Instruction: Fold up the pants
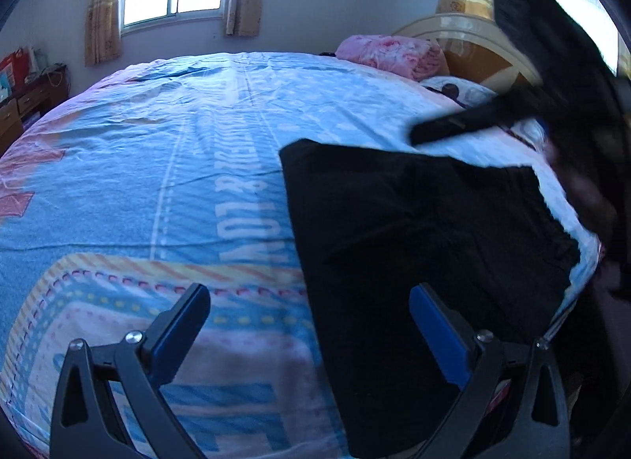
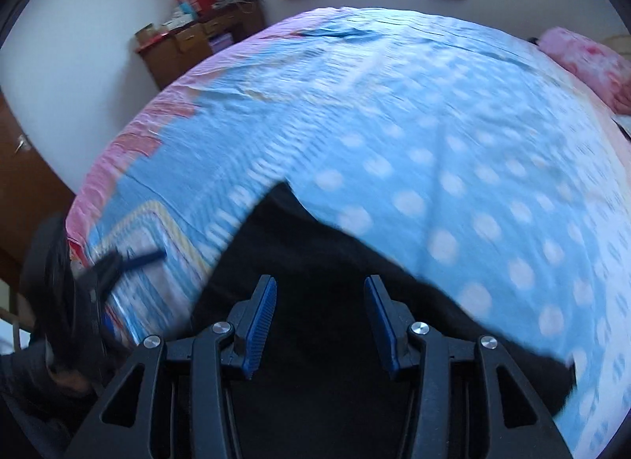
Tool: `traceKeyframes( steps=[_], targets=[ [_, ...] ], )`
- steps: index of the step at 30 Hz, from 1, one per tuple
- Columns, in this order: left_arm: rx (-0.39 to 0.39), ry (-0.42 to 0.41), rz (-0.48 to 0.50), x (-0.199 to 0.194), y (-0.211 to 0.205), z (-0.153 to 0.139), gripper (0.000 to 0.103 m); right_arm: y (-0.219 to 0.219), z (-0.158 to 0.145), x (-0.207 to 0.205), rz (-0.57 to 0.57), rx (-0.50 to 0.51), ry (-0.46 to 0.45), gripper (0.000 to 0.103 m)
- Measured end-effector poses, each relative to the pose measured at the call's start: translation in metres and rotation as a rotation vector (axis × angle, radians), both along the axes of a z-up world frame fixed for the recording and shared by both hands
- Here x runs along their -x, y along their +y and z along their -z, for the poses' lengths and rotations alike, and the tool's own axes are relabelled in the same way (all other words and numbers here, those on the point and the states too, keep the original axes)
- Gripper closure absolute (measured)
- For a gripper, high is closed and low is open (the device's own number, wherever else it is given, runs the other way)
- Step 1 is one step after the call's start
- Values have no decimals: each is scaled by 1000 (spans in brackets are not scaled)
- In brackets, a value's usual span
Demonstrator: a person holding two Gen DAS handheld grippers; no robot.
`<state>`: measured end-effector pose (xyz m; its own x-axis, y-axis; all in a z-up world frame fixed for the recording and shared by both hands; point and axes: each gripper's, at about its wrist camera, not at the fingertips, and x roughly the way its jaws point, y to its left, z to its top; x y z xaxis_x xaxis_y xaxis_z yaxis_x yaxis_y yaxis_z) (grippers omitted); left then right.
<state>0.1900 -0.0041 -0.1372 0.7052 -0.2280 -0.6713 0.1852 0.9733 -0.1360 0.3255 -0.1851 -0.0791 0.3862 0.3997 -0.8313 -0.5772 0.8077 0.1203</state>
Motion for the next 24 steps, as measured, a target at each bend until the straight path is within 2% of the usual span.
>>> traceKeyframes(
  steps=[5, 9, 10, 11, 12, 13, 14, 19, 21, 24],
  targets=[
    [-36, 25, 3, 5, -8, 15, 0, 49, 21, -49, -41, -36, 126, 55],
    [-33, 40, 14, 3, -8, 22, 0, 70, 46, -84, -57, -96, 290, 55],
    [-30, 34, 13, 3, -7, 22, 0, 75, 51, -89, -70, -89, 318, 55],
    [-41, 27, 16, 4, -9, 23, 0, 80, 56, -91, -84, -84, 345, 60],
    [-52, 23, 21, 4, -10, 24, 0, 83, 59, -92, -88, -73, 350, 65],
    [-61, 19, 25, 4, -12, 25, 0, 87, 61, -91, -94, -45, 332, 82],
    [-64, 15, 26, 4, -12, 26, 0, 91, 60, -89, -110, -34, 316, 86],
    [-72, 9, 31, 2, -13, 27, 0, 100, 62, -85, -124, 36, 206, 97],
    [-72, 6, 33, -1, -13, 27, 0, 97, 74, -95, -112, 17, 229, 98],
    [-72, 0, 33, -1, -13, 28, 0, 91, 76, -97, -117, -7, 219, 98]
  ],
)
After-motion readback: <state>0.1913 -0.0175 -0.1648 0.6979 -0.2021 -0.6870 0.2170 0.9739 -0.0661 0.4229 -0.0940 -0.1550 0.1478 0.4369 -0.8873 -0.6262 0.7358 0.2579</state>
